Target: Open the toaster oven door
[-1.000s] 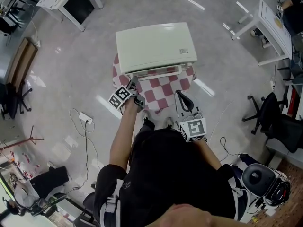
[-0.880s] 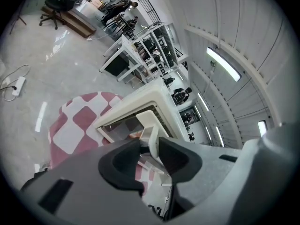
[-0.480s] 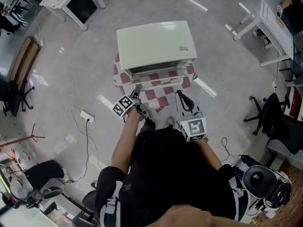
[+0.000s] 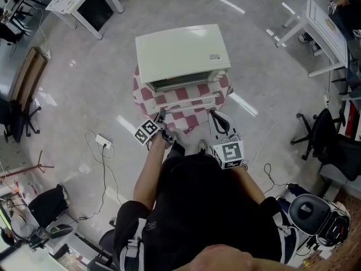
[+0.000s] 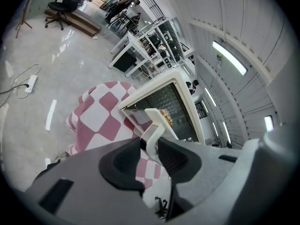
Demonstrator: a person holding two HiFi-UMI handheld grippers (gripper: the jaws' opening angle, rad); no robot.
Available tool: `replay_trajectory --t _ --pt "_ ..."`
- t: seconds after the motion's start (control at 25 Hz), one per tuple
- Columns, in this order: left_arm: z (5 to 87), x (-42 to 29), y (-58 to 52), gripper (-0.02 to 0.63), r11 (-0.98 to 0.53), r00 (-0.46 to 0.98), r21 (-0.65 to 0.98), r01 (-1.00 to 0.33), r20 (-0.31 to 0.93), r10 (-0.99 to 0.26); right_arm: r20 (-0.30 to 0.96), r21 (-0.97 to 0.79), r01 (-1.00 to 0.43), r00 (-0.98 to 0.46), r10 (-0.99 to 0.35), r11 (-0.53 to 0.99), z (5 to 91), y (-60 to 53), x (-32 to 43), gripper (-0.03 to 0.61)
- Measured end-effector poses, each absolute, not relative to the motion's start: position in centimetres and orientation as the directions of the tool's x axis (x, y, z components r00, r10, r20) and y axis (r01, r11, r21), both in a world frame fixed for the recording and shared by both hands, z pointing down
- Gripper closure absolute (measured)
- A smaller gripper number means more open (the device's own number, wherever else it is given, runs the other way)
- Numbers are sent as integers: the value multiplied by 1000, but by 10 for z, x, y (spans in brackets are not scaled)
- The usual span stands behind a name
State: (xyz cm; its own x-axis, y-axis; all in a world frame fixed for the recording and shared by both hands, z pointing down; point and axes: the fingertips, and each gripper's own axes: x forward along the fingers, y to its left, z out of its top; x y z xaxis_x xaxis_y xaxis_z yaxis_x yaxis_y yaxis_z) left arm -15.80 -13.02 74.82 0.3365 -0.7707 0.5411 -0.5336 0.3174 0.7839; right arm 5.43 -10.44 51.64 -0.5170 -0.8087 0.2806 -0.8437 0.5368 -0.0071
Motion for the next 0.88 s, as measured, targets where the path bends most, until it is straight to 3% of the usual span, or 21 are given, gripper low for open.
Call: replay_trajectory --t 0.44,0.72,0.88 --pt "766 -154 -115 494 339 344 776 -532 564 -751 452 -79 -847 -501 -739 526 569 -108 65 551" --pt "764 -154 -114 494 333 355 779 -530 561 -747 547 -231 -883 -466 -695 410 609 -125 91 545" --pt "766 -155 -111 494 337 361 781 -526 563 -743 607 -321 -882 -471 -640 344 634 -140 110 442"
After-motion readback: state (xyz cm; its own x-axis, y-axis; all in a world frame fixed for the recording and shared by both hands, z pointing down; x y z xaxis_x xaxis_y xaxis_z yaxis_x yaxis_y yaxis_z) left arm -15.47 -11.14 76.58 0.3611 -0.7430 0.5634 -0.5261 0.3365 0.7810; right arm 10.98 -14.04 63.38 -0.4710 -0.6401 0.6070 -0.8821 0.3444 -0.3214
